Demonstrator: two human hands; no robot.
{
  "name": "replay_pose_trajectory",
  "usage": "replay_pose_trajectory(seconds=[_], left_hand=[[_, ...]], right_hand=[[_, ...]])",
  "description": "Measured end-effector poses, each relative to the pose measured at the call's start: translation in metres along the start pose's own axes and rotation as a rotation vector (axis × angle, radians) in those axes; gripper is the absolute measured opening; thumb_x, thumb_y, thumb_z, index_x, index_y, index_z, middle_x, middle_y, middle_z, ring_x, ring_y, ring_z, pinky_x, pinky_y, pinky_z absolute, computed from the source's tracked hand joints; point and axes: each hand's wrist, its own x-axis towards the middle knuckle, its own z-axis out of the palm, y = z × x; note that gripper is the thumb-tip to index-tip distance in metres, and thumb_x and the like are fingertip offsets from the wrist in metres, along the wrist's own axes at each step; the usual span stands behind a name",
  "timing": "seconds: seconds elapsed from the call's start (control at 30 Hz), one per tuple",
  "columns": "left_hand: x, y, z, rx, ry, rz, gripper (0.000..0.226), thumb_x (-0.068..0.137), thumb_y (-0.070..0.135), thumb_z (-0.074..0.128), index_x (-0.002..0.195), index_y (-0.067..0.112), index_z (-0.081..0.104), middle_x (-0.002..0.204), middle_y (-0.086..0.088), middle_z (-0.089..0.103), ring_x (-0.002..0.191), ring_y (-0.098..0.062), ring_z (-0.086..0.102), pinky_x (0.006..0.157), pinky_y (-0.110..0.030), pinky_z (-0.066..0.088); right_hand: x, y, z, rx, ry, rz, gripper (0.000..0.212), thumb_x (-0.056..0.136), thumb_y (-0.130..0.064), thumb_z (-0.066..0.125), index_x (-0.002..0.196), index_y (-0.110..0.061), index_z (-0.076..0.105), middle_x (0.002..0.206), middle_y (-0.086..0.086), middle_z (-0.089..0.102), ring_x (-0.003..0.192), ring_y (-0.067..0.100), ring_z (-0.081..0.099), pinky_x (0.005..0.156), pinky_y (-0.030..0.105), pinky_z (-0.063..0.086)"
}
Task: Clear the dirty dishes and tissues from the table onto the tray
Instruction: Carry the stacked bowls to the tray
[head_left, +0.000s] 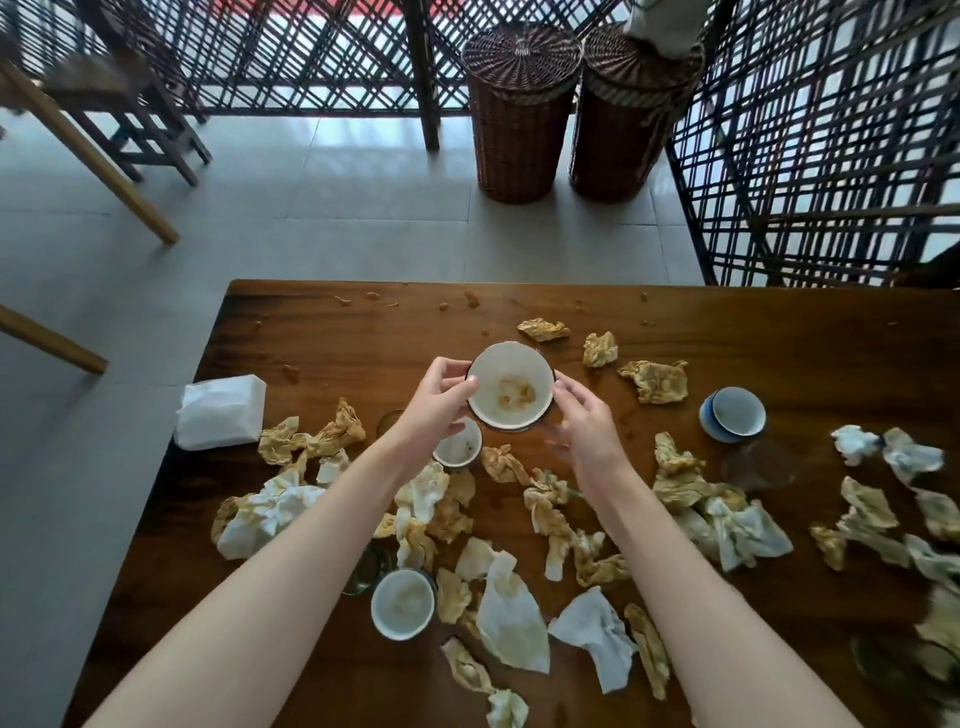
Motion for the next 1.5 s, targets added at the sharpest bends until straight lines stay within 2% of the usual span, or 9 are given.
replay_pose_trajectory(seconds=[0.13, 0.4, 0.57, 0.7, 0.83, 1.0, 1.13, 1.27, 1.5], left_hand=[[-0.046, -0.009, 0.009, -0.13, -0.093, 0.021, 0.02, 0.098, 0.03, 0.05, 0.117, 0.028, 0.05, 0.123, -0.005, 0.058, 0.11, -0.026, 0.061, 0.087, -0.04, 0.054], [-0.134, -0.039, 0.038, -0.142, -0.353, 0.15, 0.021, 0.098, 0.028, 0.05, 0.117, 0.033, 0.054, 0.11, 0.002, 0.068, 0.104, -0.015, 0.066, 0.082, -0.03, 0.056], [-0.182, -0.056, 0.063, -0.011, -0.482, 0.199, 0.024, 0.095, 0.04, 0.047, 0.118, 0.046, 0.052, 0.111, 0.004, 0.066, 0.096, -0.009, 0.063, 0.082, -0.024, 0.051], [-0.212, -0.059, 0.094, 0.074, -0.586, 0.216, 0.031, 0.087, 0.053, 0.044, 0.117, 0.059, 0.046, 0.108, 0.0, 0.059, 0.093, -0.008, 0.059, 0.084, -0.028, 0.046], [-0.234, -0.06, 0.136, 0.037, -0.68, 0.214, 0.03, 0.09, 0.048, 0.044, 0.119, 0.055, 0.047, 0.126, 0.01, 0.057, 0.112, -0.011, 0.059, 0.091, -0.03, 0.049], [-0.26, -0.061, 0.211, 0.029, -0.751, 0.224, 0.026, 0.096, 0.035, 0.043, 0.12, 0.045, 0.049, 0.12, 0.008, 0.061, 0.103, -0.009, 0.064, 0.077, -0.02, 0.053], [-0.281, -0.065, 0.292, 0.028, -0.839, 0.197, 0.029, 0.097, 0.035, 0.044, 0.125, 0.039, 0.049, 0.125, 0.001, 0.06, 0.114, -0.014, 0.06, 0.082, -0.021, 0.052], [-0.309, -0.074, 0.394, 0.03, -0.884, 0.152, 0.027, 0.098, 0.032, 0.043, 0.123, 0.034, 0.051, 0.123, -0.001, 0.06, 0.111, -0.013, 0.06, 0.084, -0.022, 0.051], [-0.361, -0.078, 0.55, 0.042, -0.951, 0.121, 0.032, 0.103, 0.017, 0.036, 0.133, 0.015, 0.045, 0.106, -0.004, 0.061, 0.091, -0.012, 0.061, 0.082, -0.027, 0.05]], right_hand=[[-0.051, -0.003, -0.013, 0.084, -0.005, -0.031, 0.021, 0.096, -0.031, 0.052, 0.114, -0.04, 0.058, 0.122, 0.0, 0.064, 0.112, 0.019, 0.06, 0.085, 0.039, 0.054], [-0.172, 0.039, -0.031, 0.234, 0.198, -0.044, 0.013, 0.097, -0.034, 0.051, 0.099, -0.044, 0.057, 0.118, -0.008, 0.063, 0.107, 0.013, 0.062, 0.078, 0.031, 0.056], [-0.234, 0.075, -0.054, 0.297, 0.314, -0.044, 0.02, 0.098, -0.032, 0.048, 0.115, -0.036, 0.059, 0.116, -0.004, 0.065, 0.106, 0.016, 0.062, 0.088, 0.037, 0.055], [-0.275, 0.087, -0.076, 0.346, 0.402, -0.067, 0.031, 0.099, -0.029, 0.047, 0.127, -0.02, 0.057, 0.117, 0.005, 0.065, 0.106, 0.02, 0.063, 0.081, 0.034, 0.057], [-0.308, 0.093, -0.107, 0.396, 0.511, -0.088, 0.032, 0.099, -0.026, 0.047, 0.129, -0.017, 0.056, 0.115, 0.003, 0.065, 0.104, 0.018, 0.063, 0.082, 0.037, 0.057], [-0.341, 0.107, -0.172, 0.48, 0.659, -0.085, 0.028, 0.097, -0.026, 0.051, 0.122, -0.018, 0.061, 0.119, 0.002, 0.063, 0.11, 0.018, 0.059, 0.08, 0.035, 0.056], [-0.371, 0.123, -0.242, 0.54, 0.772, -0.098, 0.013, 0.094, -0.024, 0.056, 0.093, -0.028, 0.068, 0.103, -0.001, 0.069, 0.094, 0.015, 0.065, 0.062, 0.028, 0.055], [-0.406, 0.137, -0.328, 0.547, 0.902, -0.121, 0.012, 0.093, -0.023, 0.058, 0.088, -0.028, 0.068, 0.088, -0.011, 0.07, 0.076, 0.003, 0.066, 0.052, 0.02, 0.052], [-0.458, 0.151, -0.467, 0.587, 0.987, -0.144, 0.017, 0.097, -0.013, 0.05, 0.104, -0.009, 0.066, 0.11, 0.018, 0.067, 0.098, 0.029, 0.063, 0.08, 0.041, 0.055]])
